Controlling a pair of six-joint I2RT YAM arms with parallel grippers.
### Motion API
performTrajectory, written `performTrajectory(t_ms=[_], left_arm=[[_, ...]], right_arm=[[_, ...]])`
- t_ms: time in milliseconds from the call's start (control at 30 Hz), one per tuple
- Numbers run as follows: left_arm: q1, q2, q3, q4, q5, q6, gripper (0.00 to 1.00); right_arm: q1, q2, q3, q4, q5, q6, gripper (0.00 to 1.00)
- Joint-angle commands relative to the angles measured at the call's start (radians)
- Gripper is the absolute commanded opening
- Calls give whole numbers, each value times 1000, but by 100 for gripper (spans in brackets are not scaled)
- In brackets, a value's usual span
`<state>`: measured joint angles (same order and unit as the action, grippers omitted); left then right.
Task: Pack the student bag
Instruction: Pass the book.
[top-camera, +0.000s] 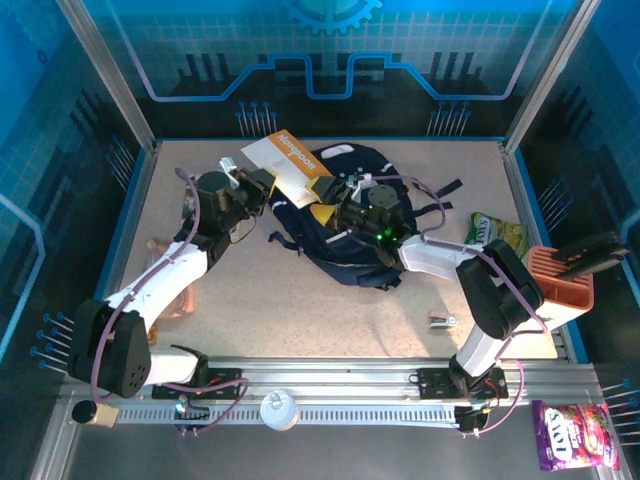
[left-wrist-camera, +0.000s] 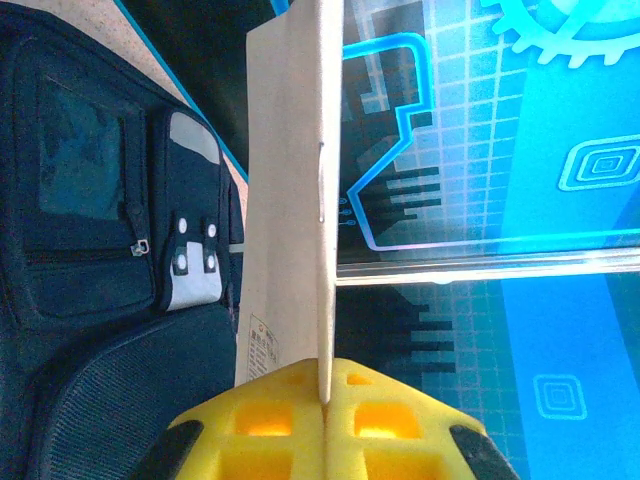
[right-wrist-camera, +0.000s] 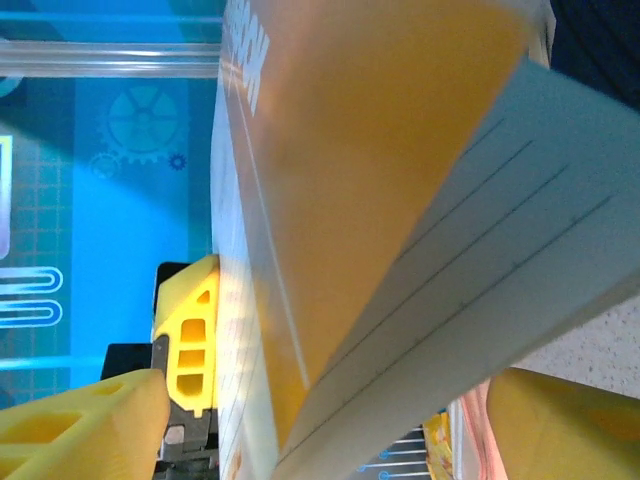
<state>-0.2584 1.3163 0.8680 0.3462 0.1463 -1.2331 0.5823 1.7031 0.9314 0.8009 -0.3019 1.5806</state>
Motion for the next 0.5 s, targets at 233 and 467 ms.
performTrajectory(t_ms=[233,467], left_arm=[[-7,-12,11,26,-28,-9,0],[-7,-14,16,-25,-51,12,0]], right_arm=[[-2,63,60,129,40,41,62],[-18,47,37,101,38,28,24]])
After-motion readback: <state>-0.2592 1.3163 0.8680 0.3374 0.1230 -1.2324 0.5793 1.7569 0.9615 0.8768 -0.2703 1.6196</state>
